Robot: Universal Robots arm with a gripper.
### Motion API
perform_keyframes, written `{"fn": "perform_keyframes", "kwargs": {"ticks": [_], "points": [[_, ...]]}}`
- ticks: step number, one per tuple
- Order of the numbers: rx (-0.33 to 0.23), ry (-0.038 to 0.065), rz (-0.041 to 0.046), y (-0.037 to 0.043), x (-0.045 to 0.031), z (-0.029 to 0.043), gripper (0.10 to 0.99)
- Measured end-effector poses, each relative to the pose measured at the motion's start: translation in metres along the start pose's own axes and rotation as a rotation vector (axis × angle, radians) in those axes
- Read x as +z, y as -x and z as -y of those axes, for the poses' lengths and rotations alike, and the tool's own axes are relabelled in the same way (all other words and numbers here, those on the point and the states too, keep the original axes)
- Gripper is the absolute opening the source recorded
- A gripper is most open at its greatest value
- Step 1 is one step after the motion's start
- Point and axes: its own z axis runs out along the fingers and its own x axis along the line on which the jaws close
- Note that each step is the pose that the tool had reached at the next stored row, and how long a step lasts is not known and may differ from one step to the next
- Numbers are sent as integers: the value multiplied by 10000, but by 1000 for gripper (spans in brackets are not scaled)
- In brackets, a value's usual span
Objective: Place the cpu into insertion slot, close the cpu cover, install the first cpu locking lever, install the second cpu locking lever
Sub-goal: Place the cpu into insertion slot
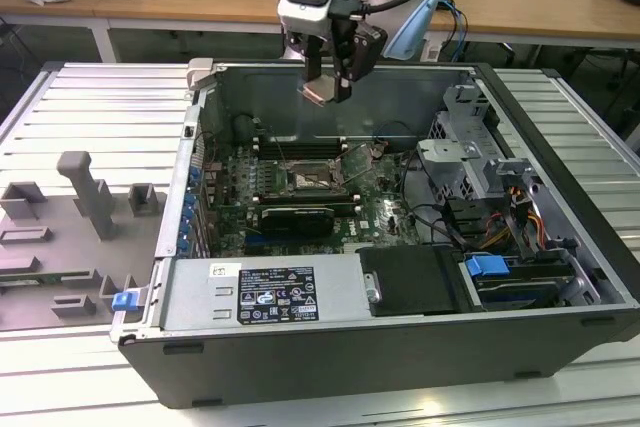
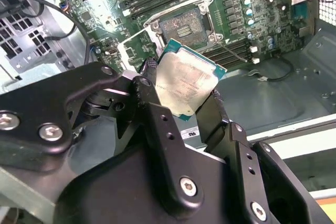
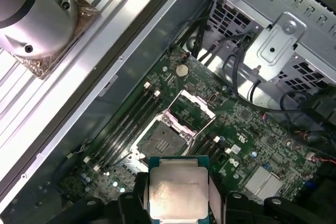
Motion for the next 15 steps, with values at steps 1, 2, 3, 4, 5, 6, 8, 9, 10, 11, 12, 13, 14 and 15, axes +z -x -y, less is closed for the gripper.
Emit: {"fn": "perform_keyframes", "kwargs": {"ticks": [1, 2, 3, 4, 5, 6, 8, 9, 10, 11, 12, 13, 14, 15], "points": [[93, 2, 8, 0, 2, 0, 541], [209, 4, 17, 0, 4, 1, 541], [457, 9, 38, 0, 9, 1, 541], [624, 11, 52, 0, 12, 1, 541], [881, 16, 74, 0, 18, 2, 541], [1027, 18, 86, 0, 20, 2, 541], [1295, 24, 109, 0, 25, 2, 541], [1392, 25, 117, 0, 28, 2, 541], [1490, 25, 126, 1, 33, 3, 541], [1576, 26, 134, 1, 40, 3, 541], [1633, 27, 137, 1, 54, 5, 541], [1638, 21, 135, 1, 66, 6, 541], [1639, 20, 133, 1, 81, 7, 541], [1638, 19, 132, 2, 89, 8, 541]]}}
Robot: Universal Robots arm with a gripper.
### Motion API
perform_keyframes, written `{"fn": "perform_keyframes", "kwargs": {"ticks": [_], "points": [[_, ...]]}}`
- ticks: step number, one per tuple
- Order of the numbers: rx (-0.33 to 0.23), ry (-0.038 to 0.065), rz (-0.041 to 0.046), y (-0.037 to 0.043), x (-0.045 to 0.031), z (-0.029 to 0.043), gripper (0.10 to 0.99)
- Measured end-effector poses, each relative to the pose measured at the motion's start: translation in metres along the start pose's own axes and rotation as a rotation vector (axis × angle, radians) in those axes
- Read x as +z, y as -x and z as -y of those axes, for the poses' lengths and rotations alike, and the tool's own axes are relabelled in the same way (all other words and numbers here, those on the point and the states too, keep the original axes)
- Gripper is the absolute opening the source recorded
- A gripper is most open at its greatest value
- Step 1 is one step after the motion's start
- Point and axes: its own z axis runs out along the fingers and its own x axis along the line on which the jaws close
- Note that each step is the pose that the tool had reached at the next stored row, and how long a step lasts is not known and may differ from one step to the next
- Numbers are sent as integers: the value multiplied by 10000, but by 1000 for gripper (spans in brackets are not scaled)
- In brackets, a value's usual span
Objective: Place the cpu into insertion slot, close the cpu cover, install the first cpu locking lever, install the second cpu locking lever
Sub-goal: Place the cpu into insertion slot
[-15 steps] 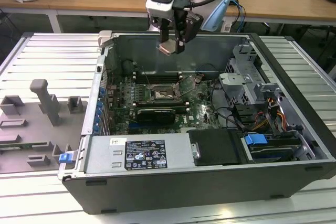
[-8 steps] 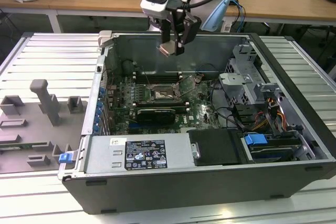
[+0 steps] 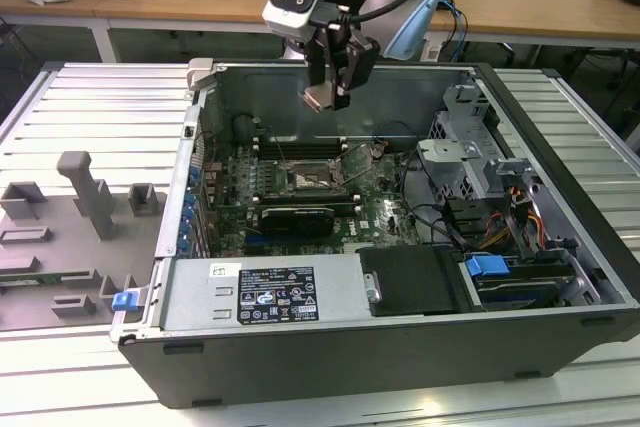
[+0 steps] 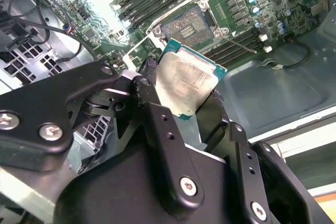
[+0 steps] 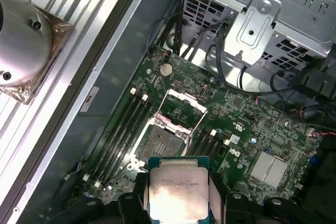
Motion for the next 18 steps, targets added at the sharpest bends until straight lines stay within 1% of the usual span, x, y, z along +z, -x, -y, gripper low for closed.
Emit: {"fn": "perform_keyframes", "kwargs": {"ticks": [3, 4, 5, 7, 9, 11, 14, 18], "points": [[33, -6, 8, 0, 20, 1, 541], [149, -3, 20, 1, 26, 1, 541], [613, 4, 61, 1, 37, 3, 541], [990, 10, 94, 1, 45, 3, 541], [1510, 19, 139, 1, 61, 4, 541], [1751, 23, 159, 2, 79, 6, 541], [2263, 31, 207, 2, 109, 9, 541], [3057, 44, 273, 3, 149, 12, 541]]}}
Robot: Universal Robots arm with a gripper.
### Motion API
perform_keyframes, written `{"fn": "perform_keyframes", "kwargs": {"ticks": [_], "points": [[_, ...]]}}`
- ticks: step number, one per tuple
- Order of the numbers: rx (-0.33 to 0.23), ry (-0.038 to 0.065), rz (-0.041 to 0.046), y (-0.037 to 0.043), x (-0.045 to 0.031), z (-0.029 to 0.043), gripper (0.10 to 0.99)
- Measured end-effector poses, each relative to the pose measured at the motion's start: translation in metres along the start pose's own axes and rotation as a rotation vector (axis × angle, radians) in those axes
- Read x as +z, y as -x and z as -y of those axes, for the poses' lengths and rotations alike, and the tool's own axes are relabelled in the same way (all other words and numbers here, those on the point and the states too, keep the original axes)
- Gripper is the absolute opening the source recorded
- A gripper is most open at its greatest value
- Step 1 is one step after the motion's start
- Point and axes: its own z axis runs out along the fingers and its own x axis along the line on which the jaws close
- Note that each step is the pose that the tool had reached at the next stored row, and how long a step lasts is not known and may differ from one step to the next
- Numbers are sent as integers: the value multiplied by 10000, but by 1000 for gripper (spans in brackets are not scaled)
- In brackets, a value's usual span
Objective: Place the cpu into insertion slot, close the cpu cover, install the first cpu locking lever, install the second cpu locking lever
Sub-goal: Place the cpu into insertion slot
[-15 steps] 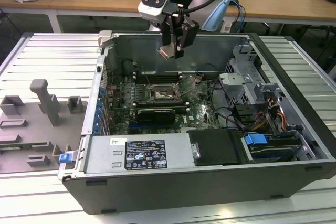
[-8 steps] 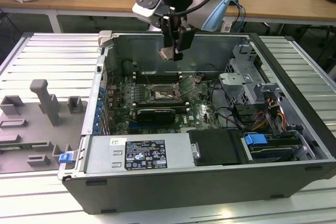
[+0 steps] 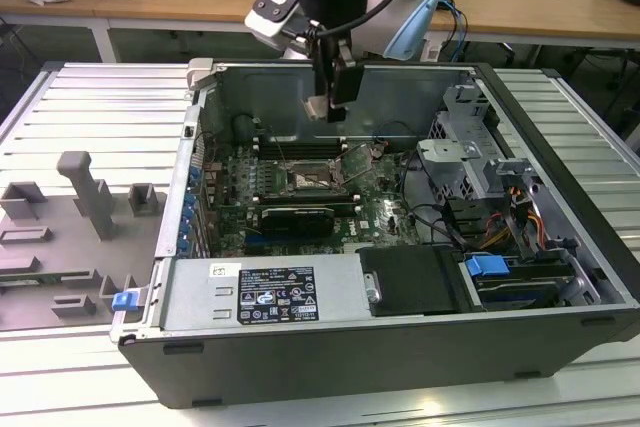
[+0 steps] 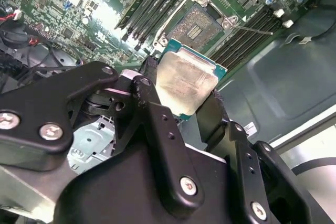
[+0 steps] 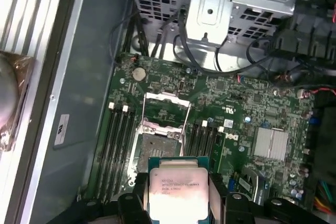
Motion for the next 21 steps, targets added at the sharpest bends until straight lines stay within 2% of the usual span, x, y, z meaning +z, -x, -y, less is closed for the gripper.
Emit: {"fn": "perform_keyframes", "kwargs": {"ticks": [21], "points": [[1504, -3, 130, 3, 161, 13, 541]]}}
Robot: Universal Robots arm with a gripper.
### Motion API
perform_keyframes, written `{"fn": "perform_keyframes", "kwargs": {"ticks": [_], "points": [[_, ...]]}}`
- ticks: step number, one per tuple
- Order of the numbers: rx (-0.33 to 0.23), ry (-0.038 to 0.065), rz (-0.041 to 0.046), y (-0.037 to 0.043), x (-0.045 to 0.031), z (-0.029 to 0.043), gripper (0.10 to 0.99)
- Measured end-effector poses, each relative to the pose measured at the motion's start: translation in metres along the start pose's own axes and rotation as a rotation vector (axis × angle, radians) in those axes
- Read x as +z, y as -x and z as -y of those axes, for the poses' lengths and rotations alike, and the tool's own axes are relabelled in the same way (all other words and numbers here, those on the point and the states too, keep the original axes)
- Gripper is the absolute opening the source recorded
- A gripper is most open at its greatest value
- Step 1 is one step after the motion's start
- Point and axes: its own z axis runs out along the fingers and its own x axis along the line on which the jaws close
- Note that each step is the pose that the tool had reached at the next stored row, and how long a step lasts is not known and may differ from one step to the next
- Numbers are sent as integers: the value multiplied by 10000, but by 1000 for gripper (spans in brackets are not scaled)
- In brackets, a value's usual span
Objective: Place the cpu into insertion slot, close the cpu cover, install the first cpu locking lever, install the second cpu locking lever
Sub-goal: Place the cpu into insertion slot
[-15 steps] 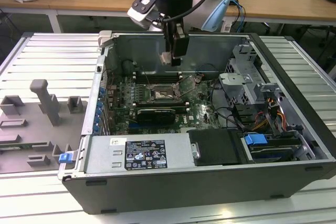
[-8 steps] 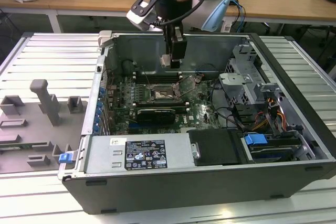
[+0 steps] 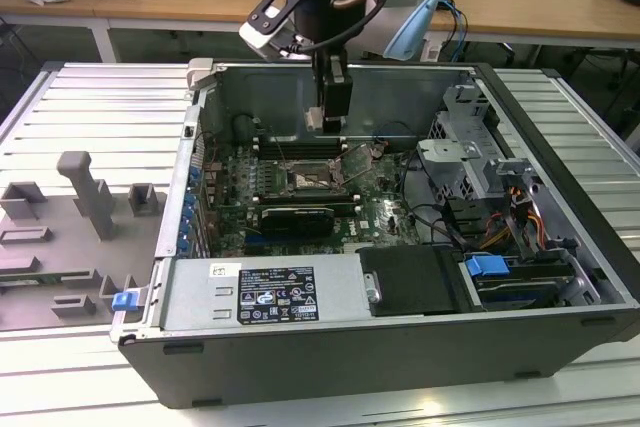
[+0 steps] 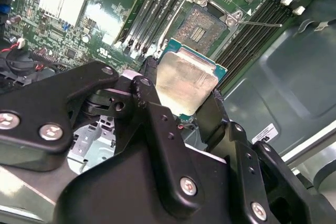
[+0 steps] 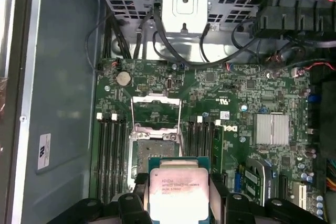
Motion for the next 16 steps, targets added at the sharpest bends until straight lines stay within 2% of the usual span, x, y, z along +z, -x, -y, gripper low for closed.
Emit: {"fn": "perform_keyframes", "kwargs": {"ticks": [3, 16], "points": [[182, -6, 14, 1, 19, 2, 541], [233, -223, 19, 2, 122, 10, 541]]}}
